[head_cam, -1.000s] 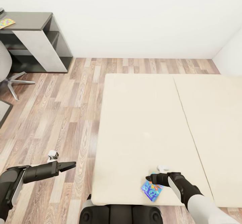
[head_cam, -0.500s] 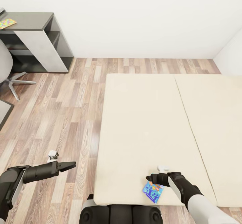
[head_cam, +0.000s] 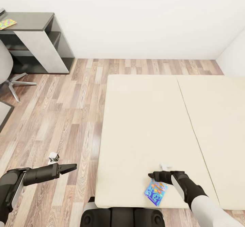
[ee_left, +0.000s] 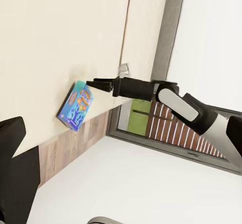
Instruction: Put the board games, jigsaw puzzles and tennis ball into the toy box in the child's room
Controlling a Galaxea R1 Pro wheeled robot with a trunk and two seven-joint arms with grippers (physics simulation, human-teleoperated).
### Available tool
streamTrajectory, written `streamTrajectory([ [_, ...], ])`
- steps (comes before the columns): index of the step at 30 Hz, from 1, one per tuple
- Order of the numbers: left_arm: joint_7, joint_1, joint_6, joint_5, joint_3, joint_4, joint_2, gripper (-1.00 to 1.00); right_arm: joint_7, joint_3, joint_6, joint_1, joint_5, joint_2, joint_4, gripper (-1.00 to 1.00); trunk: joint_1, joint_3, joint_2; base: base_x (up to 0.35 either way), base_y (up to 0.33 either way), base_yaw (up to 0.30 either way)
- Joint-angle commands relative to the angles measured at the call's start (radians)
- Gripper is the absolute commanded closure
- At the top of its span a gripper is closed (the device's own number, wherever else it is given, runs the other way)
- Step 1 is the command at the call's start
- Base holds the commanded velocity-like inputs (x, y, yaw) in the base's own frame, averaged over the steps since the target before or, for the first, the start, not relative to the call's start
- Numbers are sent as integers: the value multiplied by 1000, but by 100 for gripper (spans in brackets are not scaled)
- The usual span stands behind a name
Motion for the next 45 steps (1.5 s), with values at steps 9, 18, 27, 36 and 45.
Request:
streamTrajectory([
  [9,-4,0,11,0,0,0,1,-100,-1,5,113,8,-20,-7,-168,-100,1,-1,-1,0,0,0],
  [18,-4,0,11,1,0,0,2,-100,0,1,157,67,-23,-20,-258,-100,1,-1,-1,0,0,0],
  [27,-4,0,11,1,2,0,4,-100,2,-2,160,103,-28,-47,-269,-100,1,-1,-1,0,0,0],
  [36,-4,0,11,2,2,0,4,-100,2,-38,160,121,-31,-54,-270,-100,1,-1,-1,0,0,0],
  [45,-4,0,11,3,2,0,4,-100,3,-44,155,139,-31,-54,-267,-100,1,-1,-1,0,0,0],
])
